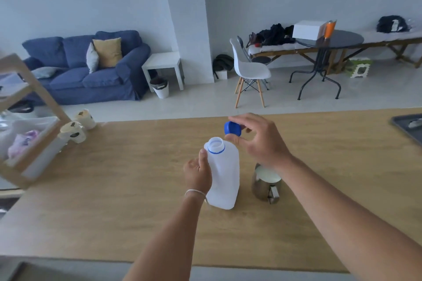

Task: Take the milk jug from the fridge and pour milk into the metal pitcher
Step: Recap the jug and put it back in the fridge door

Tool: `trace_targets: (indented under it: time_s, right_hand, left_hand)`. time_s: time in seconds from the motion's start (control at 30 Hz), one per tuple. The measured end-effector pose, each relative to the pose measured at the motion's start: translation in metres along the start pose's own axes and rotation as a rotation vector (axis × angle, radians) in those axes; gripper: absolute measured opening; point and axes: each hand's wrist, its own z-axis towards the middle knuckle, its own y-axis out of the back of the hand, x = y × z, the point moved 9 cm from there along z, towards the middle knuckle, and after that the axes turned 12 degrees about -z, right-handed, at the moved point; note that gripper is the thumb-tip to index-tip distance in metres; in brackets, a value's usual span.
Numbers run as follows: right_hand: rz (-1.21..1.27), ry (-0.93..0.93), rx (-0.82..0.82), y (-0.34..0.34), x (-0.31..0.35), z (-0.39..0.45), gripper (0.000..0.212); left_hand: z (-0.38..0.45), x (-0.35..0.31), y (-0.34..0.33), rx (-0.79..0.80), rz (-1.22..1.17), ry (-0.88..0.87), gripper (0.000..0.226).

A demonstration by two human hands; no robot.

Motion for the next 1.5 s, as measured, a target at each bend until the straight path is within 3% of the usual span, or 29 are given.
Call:
trace_targets:
  time_s: [0.07, 0.2, 0.53, 0.77, 0.97, 1.17, 1.3, 1.5]
  right_hand:
    - [-0.012, 0.137, 0.095, -0.019, 0.026, 0.007, 0.043]
    - [-0.088, 0.229, 0.235, -0.049, 0.041, 0.011, 0.045]
    - [-0.162, 0.210, 0.344, -0.066, 0.035, 0.010, 0.034]
    - [-0.123, 0.179, 0.520, -0.069, 0.037, 0.018, 0.032]
    - [-0.151, -0.026, 0.440, -0.071, 0.028, 0.030, 0.036]
    - [-0.349, -0.130, 0.250, -0.073, 0.028, 0.027, 0.060]
    - [-0.430, -0.151, 0.346, -0.086, 0.030, 0.025, 0.069]
    - [-0.191, 0.006, 0.506, -0.080, 0.043, 0.020, 0.061]
  left_hand:
    - [0.001, -0.001, -0.001, 0.030, -0.017, -0.015, 0.062]
    - [0.000, -0.002, -0.001, 0.048, -0.014, -0.033, 0.065]
    - [0.010, 0.007, 0.007, 0.095, -0.046, 0.003, 0.071]
    - [0.021, 0.009, 0.006, 0.145, -0.051, 0.022, 0.066]
    - [0.020, 0.010, 0.006, 0.129, -0.059, 0.025, 0.072]
    - [0.016, 0.010, 0.008, 0.109, -0.033, 0.002, 0.079]
    - [0.015, 0.006, 0.010, 0.090, -0.010, -0.014, 0.068]
    - [0.014, 0.004, 0.011, 0.062, -0.016, -0.027, 0.059]
